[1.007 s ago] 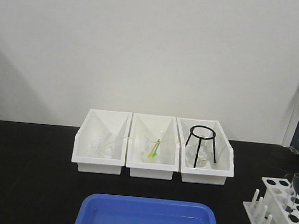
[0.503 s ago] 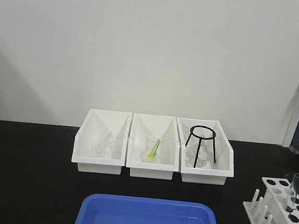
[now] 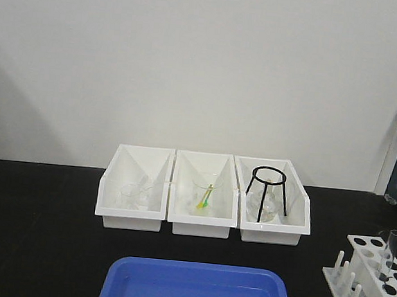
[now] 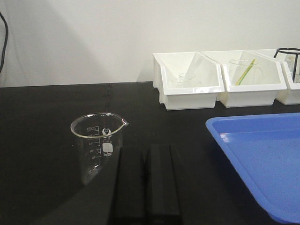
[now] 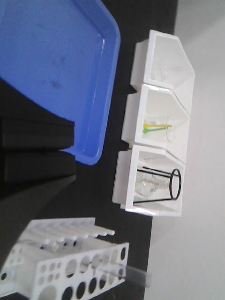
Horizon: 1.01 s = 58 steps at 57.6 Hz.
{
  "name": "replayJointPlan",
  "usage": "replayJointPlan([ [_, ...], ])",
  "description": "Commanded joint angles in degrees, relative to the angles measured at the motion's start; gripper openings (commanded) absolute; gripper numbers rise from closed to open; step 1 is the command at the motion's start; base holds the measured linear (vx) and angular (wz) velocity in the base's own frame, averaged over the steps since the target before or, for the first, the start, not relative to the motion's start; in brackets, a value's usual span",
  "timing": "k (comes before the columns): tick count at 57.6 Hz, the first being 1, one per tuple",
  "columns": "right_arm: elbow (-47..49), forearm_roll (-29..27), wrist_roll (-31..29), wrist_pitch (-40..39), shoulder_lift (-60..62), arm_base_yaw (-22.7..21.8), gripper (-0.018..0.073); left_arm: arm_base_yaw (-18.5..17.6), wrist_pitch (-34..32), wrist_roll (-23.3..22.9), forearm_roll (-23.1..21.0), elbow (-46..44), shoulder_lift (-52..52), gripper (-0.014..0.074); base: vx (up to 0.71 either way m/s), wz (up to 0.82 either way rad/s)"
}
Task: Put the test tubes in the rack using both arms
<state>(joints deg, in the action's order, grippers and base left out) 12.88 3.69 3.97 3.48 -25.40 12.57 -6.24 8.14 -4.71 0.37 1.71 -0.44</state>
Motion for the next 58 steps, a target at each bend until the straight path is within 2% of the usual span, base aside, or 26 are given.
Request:
replayJointPlan([
  [1,-5.3,-4.7,-0.1,-11.7,4.5,-5.6,-0.0008,0.0,-4.4,-0.4,0.0,1.6,0.0,-0.0015,0.0,0.0],
  [6,-11.1,-4.8,0.1,-14.5,10.0,-10.2,-0.0008,0.0,-4.4,-0.4,0.0,1.6,0.0,-0.0015,0.0,0.0],
  [11,-15.6,-3.2,-0.6,-14.4,16.8,-12.6,-0.0008,0.0,-4.4,-0.4,0.0,1.6,0.0,-0.0015,0.0,0.0],
  [14,-15.0,-2.4,-1.1,-7.3,21.3,-13.4,-0.0008,0.0,-4.4,-0.4,0.0,1.6,0.0,-0.0015,0.0,0.0],
  [20,-15.2,-0.5,-2.4,-1.6,26.9,-13.4,-0.0008,0.0,-4.4,-0.4,0.0,1.6,0.0,-0.0015,0.0,0.0],
  [58,-15.2,-1.2,-2.1,-1.4,26.5,-13.3,-0.0008,0.0,-4.4,-0.4,0.0,1.6,-0.1,-0.0015,0.0,0.0],
])
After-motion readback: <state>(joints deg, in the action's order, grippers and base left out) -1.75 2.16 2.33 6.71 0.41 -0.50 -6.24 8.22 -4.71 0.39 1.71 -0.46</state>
